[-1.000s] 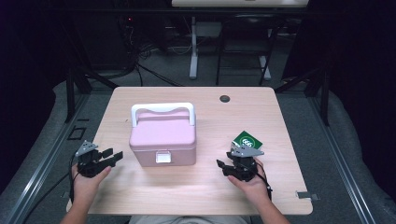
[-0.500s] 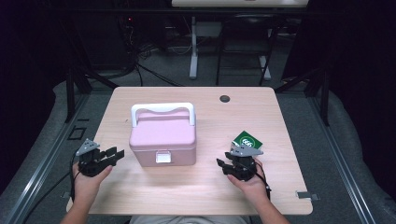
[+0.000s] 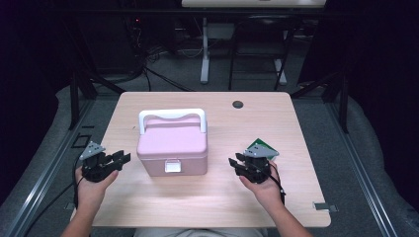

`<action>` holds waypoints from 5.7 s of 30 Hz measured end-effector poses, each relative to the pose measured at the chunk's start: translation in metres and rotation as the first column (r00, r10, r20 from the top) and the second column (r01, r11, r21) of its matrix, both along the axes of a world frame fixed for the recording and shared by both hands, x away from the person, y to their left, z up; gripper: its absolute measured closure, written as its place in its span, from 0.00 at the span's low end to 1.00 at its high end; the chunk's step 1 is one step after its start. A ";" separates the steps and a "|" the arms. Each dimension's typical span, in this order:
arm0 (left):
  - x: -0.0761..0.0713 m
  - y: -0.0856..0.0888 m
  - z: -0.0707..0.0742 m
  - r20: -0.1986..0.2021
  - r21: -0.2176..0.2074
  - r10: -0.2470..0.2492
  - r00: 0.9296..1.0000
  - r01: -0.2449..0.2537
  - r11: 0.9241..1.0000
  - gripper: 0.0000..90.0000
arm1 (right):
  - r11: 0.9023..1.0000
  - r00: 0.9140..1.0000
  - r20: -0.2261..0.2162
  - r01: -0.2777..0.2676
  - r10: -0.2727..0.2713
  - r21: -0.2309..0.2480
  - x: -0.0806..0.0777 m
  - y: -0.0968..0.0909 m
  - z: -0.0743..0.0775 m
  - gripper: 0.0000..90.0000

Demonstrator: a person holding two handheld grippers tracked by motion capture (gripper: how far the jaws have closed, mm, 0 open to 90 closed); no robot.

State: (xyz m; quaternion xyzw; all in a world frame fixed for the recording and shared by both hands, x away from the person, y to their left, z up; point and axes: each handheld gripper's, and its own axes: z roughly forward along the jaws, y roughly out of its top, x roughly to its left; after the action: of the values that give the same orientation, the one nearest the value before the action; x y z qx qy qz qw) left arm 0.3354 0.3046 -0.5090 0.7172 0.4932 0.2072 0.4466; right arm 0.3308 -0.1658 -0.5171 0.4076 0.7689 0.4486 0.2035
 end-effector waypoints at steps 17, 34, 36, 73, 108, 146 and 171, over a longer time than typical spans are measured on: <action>0.009 -0.007 0.001 -0.010 -0.007 -0.021 1.000 0.021 1.000 0.82 | 0.999 0.999 -0.041 0.012 -0.010 0.040 0.045 0.034 -0.006 0.78; 0.008 -0.027 -0.001 0.010 0.007 -0.072 0.997 0.072 0.997 0.89 | 0.999 1.000 0.001 -0.012 0.012 0.046 0.039 0.063 -0.008 0.79; 0.007 -0.027 -0.002 0.006 0.002 -0.074 0.997 0.074 0.997 0.91 | 0.998 1.000 0.004 -0.009 0.009 0.061 0.038 0.063 -0.010 0.81; -0.015 -0.055 0.002 -0.043 0.006 -0.174 0.984 0.175 0.985 1.00 | 0.999 0.999 -0.011 -0.046 0.046 -0.003 -0.008 0.038 0.000 1.00; -0.023 -0.080 0.021 -0.116 0.030 -0.327 0.938 0.333 0.943 0.93 | 0.996 0.992 -0.099 -0.079 0.075 -0.041 -0.038 -0.008 0.018 0.83; 0.015 -0.097 0.076 -0.081 0.034 -0.390 0.917 0.393 0.919 0.76 | 0.972 0.968 -0.103 -0.224 0.230 0.065 0.021 0.000 0.077 0.80; -0.001 -0.088 0.087 -0.078 0.054 -0.391 0.917 0.395 0.917 0.82 | 0.963 0.961 -0.077 -0.264 0.267 0.046 0.003 0.007 0.084 0.83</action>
State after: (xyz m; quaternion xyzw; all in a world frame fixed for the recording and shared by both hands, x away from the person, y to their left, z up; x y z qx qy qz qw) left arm 0.3345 0.2165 -0.4224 0.8230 0.3460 0.1065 0.4377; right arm 0.3341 -0.1592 -0.4332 0.3223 0.8164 0.4681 0.1025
